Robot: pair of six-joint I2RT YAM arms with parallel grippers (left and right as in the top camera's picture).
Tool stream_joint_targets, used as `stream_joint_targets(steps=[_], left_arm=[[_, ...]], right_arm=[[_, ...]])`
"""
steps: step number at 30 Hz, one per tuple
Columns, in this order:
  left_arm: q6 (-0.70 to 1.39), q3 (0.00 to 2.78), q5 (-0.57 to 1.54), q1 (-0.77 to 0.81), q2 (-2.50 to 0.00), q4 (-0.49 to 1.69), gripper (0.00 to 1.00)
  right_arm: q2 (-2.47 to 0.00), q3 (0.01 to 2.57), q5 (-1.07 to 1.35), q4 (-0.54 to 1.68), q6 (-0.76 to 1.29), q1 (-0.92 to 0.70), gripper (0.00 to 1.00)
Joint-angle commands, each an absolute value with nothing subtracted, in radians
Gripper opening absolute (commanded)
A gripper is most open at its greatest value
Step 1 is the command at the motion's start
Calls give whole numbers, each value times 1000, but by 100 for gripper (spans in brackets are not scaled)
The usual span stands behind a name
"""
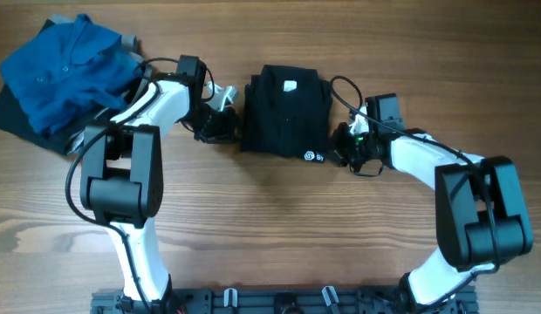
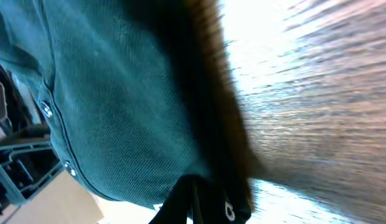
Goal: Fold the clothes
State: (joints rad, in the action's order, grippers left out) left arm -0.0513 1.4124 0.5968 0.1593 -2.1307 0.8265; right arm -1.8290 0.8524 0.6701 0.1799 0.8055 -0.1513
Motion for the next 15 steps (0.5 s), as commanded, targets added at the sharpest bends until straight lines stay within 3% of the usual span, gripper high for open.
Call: stream_joint_targets(steps=[1, 4, 6, 15], left_arm=[[-76, 1408, 633, 139, -2091, 861, 37], [-75, 1408, 738, 121, -2003, 851, 35], [-75, 1408, 855, 138, -1969, 800, 17], [-37, 1404, 847, 326, -2141, 673, 13]], right_arm=[[-1809, 852, 841, 124, 784, -107, 5], [-1756, 852, 1033, -3, 755, -101, 5], [-1733, 852, 1046, -44, 762, -107, 6], [-1868, 851, 771, 25, 775, -201, 4]])
